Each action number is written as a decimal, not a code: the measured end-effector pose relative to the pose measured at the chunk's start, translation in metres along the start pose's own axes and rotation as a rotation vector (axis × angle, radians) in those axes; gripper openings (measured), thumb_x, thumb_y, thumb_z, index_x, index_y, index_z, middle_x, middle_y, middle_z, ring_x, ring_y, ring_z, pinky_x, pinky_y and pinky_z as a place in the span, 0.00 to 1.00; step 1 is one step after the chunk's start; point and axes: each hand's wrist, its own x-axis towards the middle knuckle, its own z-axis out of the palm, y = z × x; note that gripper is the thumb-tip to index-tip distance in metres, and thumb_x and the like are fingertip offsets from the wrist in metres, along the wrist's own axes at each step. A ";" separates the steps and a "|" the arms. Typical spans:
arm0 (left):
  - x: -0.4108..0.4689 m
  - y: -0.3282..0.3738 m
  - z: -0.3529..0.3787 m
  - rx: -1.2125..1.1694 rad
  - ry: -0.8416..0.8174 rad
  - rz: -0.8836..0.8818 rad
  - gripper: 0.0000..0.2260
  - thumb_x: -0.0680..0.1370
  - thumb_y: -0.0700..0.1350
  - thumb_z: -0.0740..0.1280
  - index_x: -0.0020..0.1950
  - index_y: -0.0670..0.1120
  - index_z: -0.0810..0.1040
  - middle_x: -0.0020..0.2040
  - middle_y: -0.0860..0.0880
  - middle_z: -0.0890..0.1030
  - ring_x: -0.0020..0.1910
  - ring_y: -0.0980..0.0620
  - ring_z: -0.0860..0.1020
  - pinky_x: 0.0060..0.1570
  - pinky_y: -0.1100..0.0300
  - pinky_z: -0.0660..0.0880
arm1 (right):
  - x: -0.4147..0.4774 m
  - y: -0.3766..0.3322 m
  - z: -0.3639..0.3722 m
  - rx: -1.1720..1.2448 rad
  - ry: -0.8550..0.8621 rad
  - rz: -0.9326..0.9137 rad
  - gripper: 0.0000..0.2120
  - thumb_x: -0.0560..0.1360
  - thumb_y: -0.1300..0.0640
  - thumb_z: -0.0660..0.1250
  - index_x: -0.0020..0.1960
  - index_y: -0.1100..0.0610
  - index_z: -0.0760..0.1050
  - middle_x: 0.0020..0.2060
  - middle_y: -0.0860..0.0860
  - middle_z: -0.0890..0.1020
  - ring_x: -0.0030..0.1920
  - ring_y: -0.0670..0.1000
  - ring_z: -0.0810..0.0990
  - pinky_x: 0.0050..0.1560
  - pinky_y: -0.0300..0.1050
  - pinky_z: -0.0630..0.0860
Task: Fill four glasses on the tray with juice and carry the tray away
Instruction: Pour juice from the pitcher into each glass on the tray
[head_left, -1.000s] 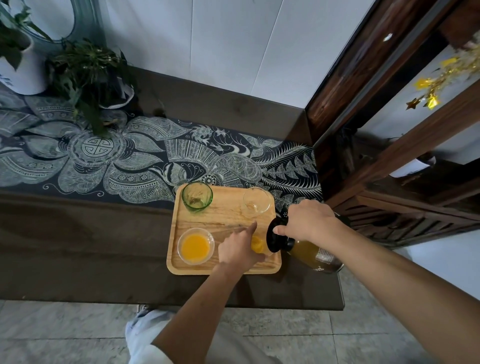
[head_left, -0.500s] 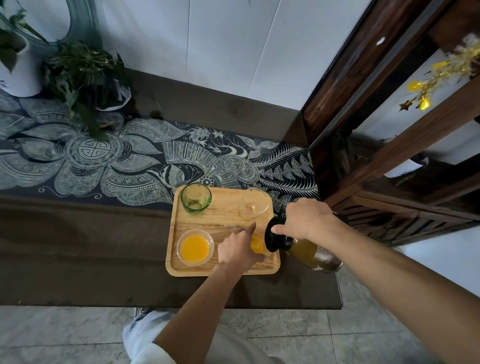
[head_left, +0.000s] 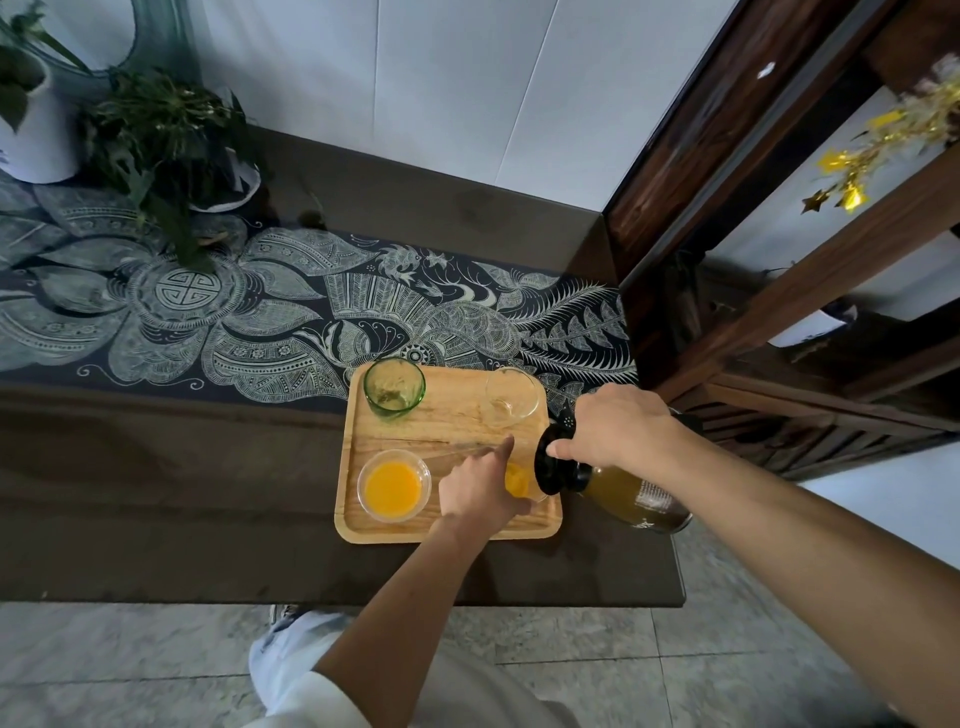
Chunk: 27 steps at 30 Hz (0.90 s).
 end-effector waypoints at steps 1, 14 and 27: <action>0.000 0.000 0.000 0.000 -0.001 -0.001 0.45 0.70 0.60 0.76 0.81 0.57 0.57 0.69 0.49 0.77 0.65 0.42 0.77 0.55 0.48 0.78 | 0.000 0.000 0.000 -0.004 0.001 0.001 0.33 0.74 0.29 0.62 0.65 0.54 0.74 0.60 0.53 0.77 0.61 0.58 0.76 0.49 0.51 0.73; 0.001 0.000 0.002 0.011 0.000 -0.004 0.45 0.69 0.61 0.77 0.81 0.57 0.57 0.68 0.49 0.78 0.64 0.41 0.78 0.53 0.48 0.78 | -0.006 0.000 -0.010 -0.019 0.012 -0.013 0.31 0.75 0.30 0.61 0.61 0.55 0.76 0.49 0.52 0.75 0.57 0.57 0.77 0.44 0.49 0.71; 0.003 -0.001 0.001 0.003 -0.007 -0.002 0.46 0.69 0.61 0.77 0.81 0.57 0.58 0.68 0.49 0.77 0.64 0.42 0.78 0.52 0.48 0.78 | -0.007 0.004 -0.012 -0.016 0.024 -0.013 0.31 0.74 0.28 0.61 0.60 0.54 0.76 0.50 0.52 0.76 0.57 0.57 0.77 0.45 0.49 0.72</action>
